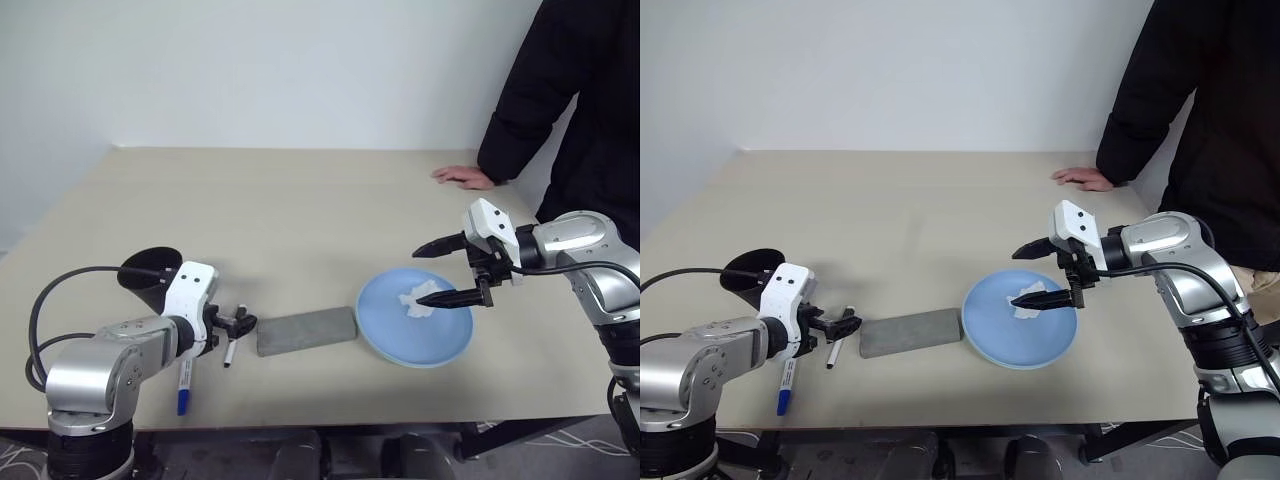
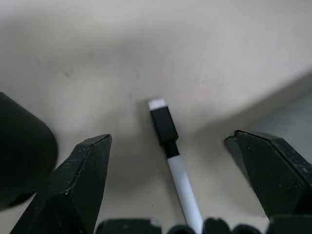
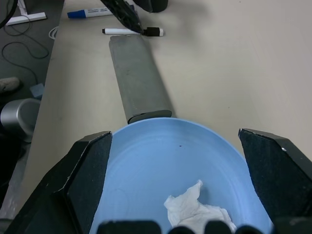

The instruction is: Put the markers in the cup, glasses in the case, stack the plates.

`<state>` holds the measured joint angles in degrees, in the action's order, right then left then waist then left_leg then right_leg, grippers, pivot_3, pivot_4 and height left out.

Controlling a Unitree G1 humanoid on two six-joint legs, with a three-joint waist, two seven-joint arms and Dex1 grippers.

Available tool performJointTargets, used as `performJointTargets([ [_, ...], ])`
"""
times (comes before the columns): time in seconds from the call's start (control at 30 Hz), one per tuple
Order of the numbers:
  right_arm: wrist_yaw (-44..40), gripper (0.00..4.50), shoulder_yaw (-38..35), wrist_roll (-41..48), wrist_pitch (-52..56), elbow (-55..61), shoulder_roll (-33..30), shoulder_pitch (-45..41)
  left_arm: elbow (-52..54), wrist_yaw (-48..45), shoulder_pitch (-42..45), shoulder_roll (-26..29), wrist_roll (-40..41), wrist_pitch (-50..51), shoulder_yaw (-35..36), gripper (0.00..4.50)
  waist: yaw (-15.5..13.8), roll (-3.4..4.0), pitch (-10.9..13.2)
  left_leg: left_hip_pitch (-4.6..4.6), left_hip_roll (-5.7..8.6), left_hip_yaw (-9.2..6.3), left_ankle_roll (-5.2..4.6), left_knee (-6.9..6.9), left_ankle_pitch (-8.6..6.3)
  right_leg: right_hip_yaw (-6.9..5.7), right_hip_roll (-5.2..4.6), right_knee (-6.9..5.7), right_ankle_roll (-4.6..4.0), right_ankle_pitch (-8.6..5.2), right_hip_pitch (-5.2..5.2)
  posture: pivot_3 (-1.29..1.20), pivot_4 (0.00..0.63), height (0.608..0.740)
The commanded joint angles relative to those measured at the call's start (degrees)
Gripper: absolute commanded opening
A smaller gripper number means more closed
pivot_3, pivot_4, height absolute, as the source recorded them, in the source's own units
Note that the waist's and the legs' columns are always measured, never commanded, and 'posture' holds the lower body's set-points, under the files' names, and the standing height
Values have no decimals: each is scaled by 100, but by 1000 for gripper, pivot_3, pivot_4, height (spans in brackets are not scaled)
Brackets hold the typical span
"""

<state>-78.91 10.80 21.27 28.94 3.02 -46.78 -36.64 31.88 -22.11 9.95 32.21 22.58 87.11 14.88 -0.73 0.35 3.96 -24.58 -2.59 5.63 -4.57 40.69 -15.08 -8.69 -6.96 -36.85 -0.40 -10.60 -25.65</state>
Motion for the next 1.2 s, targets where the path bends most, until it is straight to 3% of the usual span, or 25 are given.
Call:
performJointTargets([
  [0.03, -27, 4500, -126, 36, -25, 86, -44, -122, 6, 252, 193, -160, -89, 226, -102, 4373, -2, -1, 0, 0, 0, -1, 0, 0, 0, 0, 0, 0, 0, 0, 0, 0, 0, 697],
  [0.57, -29, 4500, -81, 28, -24, 134, -3, -173, -493, 963, 595, -176, 93, 539, -684, 4373, -6, 5, -2, 5, 1, -8, -1, -1, 0, -3, -8, 1, 0, 0, 4, 0, 0, 697],
  [0.67, -42, 4500, -61, 17, -46, 116, 14, -187, -572, 1075, 691, -194, 179, 539, -739, 3804, -12, 6, -2, 5, 1, -9, -1, -1, 0, -4, -10, 1, 0, 0, 4, 0, 0, 697],
  [1.03, -58, 4500, -49, 4, -91, 120, 66, -228, -740, 1317, 857, -78, 391, 539, -994, 108, -14, 7, -2, 5, 5, -10, 1, -16, 1, -4, -12, 3, 0, 0, 1, 0, 0, 697],
  [1.2, -45, 4500, -56, 4, -100, 119, 91, -230, -755, 1267, 946, 140, 471, 539, -1317, 96, -17, 8, -3, 4, 8, -11, 5, -20, 3, -4, -12, 3, 0, 0, 0, 0, 0, 697],
])
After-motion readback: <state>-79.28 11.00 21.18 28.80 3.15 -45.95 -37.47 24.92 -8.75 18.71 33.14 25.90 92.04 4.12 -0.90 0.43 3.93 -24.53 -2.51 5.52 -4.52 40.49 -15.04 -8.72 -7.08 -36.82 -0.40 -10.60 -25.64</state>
